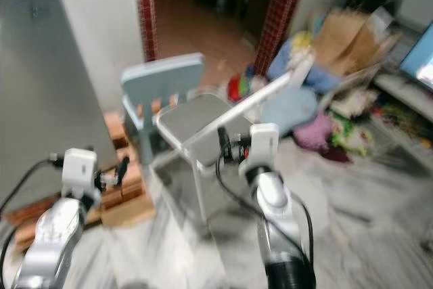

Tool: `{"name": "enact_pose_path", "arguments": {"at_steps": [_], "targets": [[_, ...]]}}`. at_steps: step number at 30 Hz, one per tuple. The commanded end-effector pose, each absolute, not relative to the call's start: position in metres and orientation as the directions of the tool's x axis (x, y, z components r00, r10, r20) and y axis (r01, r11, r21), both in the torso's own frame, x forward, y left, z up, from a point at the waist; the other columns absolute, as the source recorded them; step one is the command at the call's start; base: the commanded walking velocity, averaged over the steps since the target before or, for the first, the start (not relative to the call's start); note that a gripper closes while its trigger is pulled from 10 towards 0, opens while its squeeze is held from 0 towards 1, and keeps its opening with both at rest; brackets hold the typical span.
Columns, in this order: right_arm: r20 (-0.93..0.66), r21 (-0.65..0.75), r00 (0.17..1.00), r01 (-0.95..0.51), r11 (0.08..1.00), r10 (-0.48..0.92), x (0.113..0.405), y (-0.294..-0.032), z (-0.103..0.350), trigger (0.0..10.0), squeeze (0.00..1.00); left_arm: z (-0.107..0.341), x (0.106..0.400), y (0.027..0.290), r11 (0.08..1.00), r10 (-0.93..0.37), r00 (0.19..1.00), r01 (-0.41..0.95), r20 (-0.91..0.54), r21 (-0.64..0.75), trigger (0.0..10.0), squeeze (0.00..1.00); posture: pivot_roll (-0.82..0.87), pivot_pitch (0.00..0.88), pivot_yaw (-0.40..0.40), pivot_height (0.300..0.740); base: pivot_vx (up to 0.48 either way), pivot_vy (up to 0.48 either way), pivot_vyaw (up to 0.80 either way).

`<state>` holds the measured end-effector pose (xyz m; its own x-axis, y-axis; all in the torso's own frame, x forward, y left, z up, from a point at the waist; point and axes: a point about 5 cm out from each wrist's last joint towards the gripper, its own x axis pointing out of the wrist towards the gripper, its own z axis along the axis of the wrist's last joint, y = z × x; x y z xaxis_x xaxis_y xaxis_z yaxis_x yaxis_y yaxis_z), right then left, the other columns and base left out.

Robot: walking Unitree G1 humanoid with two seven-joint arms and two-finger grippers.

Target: Restocking fridge

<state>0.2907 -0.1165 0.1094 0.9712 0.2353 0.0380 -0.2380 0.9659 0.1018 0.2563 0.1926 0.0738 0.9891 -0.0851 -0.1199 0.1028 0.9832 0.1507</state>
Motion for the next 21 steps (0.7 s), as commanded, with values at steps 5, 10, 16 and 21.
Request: {"name": "enact_pose_path", "arguments": {"at_steps": [5, 10, 16, 21], "targets": [[0.05, 0.109, 0.969, -0.248, 0.963, 0.244, 0.2947, -0.1102, 0.1136, 10.0, 0.0, 0.0716, 0.2559, 0.1947, 0.975, -0.09, 0.989, 0.112, -0.12, 0.191, 10.0, 0.0, 0.1, 0.024, -0.05, 0.74, 0.0, 0.48, -0.8], [0.049, 0.11, 0.969, -0.247, 0.963, 0.243, 0.2955, -0.1097, 0.113, 10.0, 0.0, 0.0711, 0.2571, 0.1925, 0.97, -0.105, 0.987, 0.129, -0.122, 0.206, 10.0, 0.0, 0.1, 0.019, -0.049, 0.74, 0.0, 0.299, -0.8], [0.05, 0.114, 0.968, -0.249, 0.962, 0.245, 0.2958, -0.1086, 0.1111, 10.0, 0.0, 0.0698, 0.2586, 0.1941, 0.967, -0.095, 0.986, 0.125, -0.138, 0.224, 10.0, 0.0, 0.11, 0.013, -0.049, 0.74, -0.226, 0.285, -0.67], [0.052, 0.114, 0.967, -0.255, 0.96, 0.251, 0.297, -0.1068, 0.1115, 10.0, 0.0, 0.0672, 0.2579, 0.1934, 0.952, -0.094, 0.984, 0.134, -0.154, 0.274, 10.0, 0.0, 0.11, 0.013, -0.051, 0.74, -0.404, 0.171, 0.0]]}}
